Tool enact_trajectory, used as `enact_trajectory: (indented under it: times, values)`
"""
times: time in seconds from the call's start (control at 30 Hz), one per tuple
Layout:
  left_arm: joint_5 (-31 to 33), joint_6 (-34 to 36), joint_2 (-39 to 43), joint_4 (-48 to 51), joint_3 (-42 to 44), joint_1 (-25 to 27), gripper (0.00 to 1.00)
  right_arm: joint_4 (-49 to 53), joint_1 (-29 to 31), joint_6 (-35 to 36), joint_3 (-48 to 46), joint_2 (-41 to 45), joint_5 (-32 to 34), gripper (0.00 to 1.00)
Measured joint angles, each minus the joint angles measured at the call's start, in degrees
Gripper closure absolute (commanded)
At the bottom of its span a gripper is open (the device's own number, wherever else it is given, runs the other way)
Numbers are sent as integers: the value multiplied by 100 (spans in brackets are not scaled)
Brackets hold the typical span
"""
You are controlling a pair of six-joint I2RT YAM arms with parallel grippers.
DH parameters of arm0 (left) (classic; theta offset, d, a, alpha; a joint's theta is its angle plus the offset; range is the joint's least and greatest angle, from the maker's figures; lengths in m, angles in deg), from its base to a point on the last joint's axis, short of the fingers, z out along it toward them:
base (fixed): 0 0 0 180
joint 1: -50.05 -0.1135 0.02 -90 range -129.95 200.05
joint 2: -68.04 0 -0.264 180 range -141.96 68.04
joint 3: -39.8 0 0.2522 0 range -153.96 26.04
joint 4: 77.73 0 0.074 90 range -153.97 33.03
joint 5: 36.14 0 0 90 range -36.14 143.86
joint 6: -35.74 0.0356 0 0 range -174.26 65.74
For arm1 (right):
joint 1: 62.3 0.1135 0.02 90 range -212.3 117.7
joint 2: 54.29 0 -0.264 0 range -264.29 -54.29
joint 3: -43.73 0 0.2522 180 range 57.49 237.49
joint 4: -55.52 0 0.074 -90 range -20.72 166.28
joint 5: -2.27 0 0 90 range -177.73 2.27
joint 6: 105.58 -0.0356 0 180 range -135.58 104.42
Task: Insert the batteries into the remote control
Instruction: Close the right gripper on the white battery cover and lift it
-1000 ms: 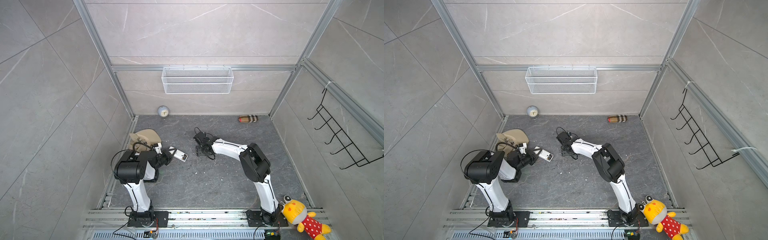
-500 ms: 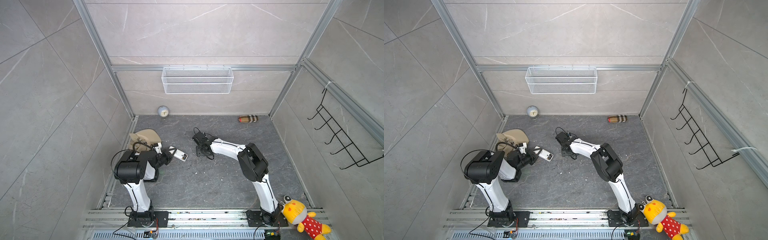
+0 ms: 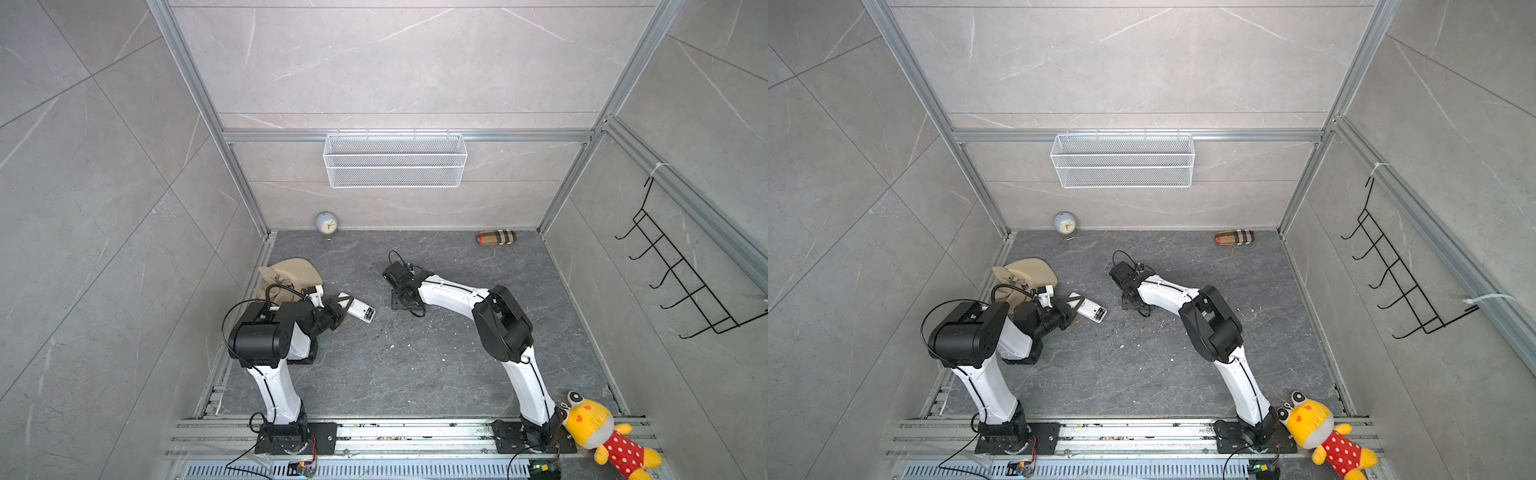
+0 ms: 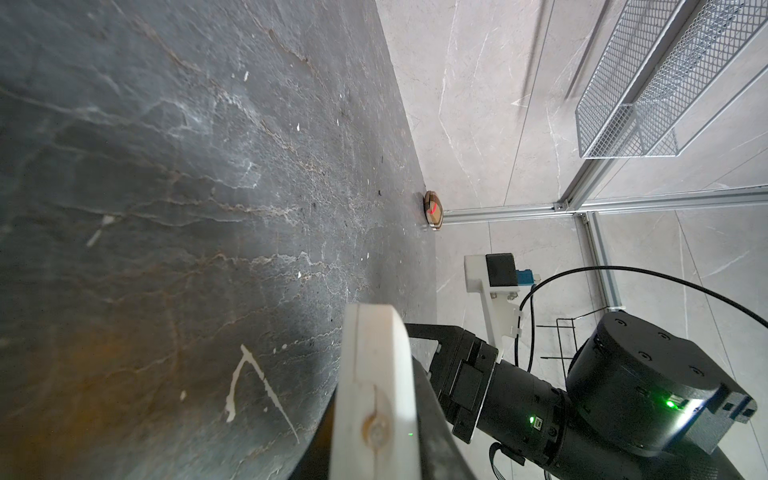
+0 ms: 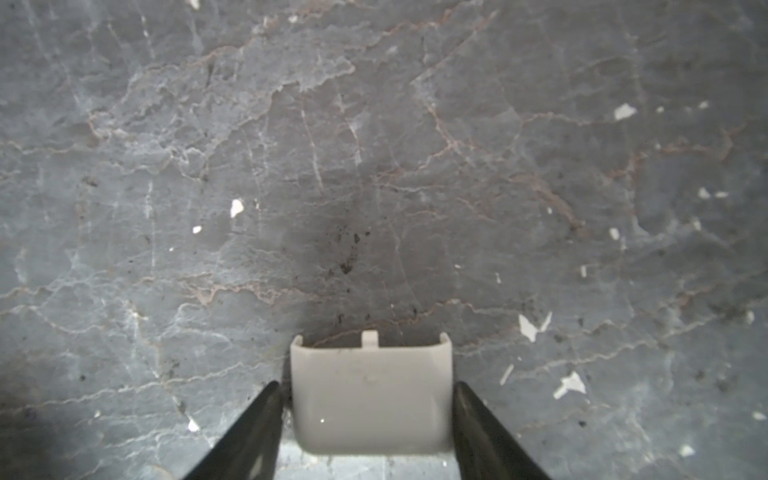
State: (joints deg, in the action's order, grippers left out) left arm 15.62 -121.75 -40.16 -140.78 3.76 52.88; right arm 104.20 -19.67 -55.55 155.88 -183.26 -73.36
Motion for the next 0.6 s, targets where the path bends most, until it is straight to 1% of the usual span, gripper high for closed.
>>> enact_trajectory:
  times: [0.07,0.23,0.33,0.47,0.6]
  values:
    - [-2,0,0,0,0,0,100,2,0,-52,-2,0,20,44]
    - [-9,0,0,0,0,0,100,2,0,-74,-2,0,46,45]
    - [-39,-2,0,0,0,0,100,-22,0,87,-9,0,13,43]
    - [-92,-2,0,0,0,0,100,-144,-20,739,-118,70,-284,43]
    - [-116,-24,-9,2,-24,0,100,-289,-15,1381,-691,450,-577,43]
